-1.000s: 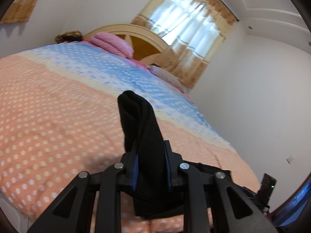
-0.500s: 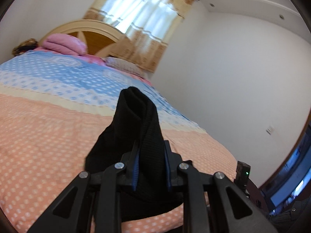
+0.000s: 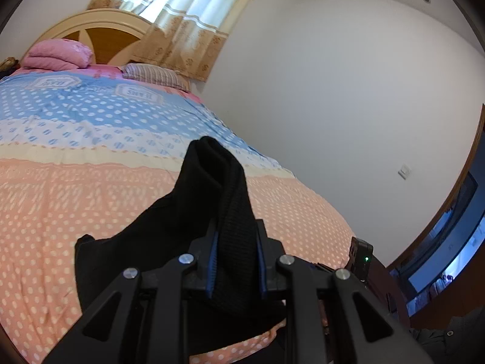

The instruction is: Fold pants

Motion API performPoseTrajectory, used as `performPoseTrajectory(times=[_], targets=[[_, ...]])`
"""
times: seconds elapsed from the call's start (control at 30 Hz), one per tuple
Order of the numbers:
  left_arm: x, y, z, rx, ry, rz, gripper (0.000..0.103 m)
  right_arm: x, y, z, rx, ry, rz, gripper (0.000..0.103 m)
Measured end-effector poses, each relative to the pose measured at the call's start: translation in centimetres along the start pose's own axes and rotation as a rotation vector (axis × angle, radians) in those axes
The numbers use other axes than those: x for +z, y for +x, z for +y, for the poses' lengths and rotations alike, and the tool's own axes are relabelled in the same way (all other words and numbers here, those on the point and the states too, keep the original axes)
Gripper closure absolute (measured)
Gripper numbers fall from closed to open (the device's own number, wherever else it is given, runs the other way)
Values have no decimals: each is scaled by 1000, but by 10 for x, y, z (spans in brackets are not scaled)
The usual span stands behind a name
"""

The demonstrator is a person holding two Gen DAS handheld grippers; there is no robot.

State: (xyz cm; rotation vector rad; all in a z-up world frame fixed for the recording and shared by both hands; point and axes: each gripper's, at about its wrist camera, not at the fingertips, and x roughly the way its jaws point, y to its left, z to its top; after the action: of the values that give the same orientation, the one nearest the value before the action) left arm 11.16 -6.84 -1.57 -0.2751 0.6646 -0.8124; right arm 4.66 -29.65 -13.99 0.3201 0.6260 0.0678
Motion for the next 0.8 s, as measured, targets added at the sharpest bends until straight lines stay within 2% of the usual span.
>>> performPoseTrajectory(times=[0.1, 0.4, 0.57, 0.8], targets=[[-3, 15, -13, -7, 18, 31, 81, 2, -3, -6, -12, 23, -19, 32], [-21, 71, -34, 37, 74, 158, 81, 4, -7, -18, -43, 68, -47, 32], [-40, 111, -46, 96, 131, 232, 81, 0, -3, -20, -71, 64, -49, 32], [-64, 139, -59, 179, 232, 288, 81, -3, 0, -28, -91, 90, -52, 32]])
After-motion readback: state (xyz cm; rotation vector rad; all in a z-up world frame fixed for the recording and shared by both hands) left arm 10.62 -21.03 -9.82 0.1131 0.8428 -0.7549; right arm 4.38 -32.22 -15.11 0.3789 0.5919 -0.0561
